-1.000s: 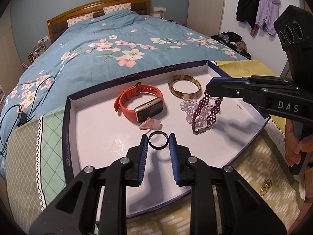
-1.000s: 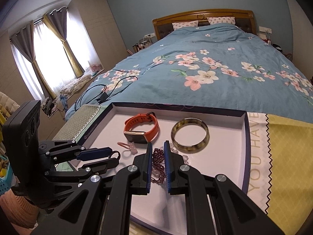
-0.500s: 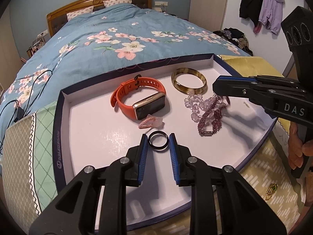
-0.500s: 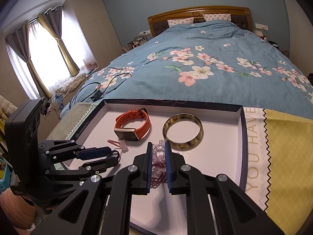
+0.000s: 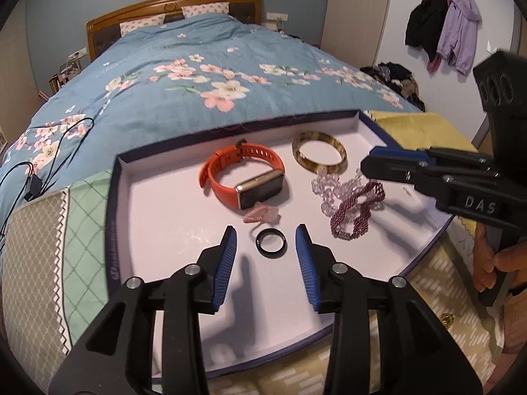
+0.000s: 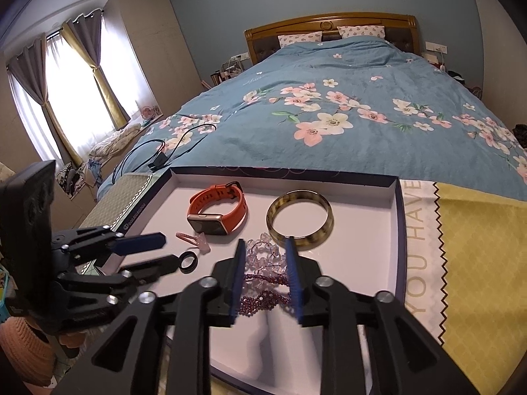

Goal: Organize jewelry
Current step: 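Open both tools to release the bracelet and black ring into the box, then withdraw both tools from the box toward the remaining jewelry on the bed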

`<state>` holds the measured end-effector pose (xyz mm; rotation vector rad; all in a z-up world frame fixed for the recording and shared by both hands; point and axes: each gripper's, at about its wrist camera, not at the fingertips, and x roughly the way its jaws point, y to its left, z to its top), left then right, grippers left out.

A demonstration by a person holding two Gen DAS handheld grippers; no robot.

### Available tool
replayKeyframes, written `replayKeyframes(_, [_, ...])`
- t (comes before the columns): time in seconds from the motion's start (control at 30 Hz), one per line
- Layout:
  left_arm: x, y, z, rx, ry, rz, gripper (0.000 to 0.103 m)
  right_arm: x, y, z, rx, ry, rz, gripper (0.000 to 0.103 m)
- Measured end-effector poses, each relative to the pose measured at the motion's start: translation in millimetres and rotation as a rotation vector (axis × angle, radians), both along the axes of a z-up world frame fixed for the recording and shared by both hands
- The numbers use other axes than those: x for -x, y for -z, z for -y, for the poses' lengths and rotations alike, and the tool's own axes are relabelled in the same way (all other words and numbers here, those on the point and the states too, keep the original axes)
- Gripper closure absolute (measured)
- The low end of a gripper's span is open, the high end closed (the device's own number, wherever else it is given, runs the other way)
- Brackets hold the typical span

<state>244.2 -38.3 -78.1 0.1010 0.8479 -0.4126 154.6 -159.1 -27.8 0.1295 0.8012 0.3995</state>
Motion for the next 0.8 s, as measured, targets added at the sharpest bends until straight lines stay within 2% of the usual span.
replayKeyframes(0.13, [11,-14,-8,0.011,-0.018,0.042,0.065,5,-5,0,0.002,0.001,0.012,0.073])
replayKeyframes(0.33, [43,-34,-20,0.01,-0.027,0.111,0.059,24,-21,0,0.0,-0.02,0.05,0.057])
replayKeyframes(0.4, [55,-39,-25,0.014,-0.032,0.13,0.052,34,-26,0,0.006,-0.031,0.059,0.048])
replayKeyframes(0.57, [86,-42,-35,0.029,-0.025,0.157,0.049,63,-30,1,0.039,-0.057,0.078,0.03])
replayKeyframes(0.8, [129,-33,-31,0.006,0.035,0.168,0.049,98,-19,12,0.071,-0.06,0.049,0.029])
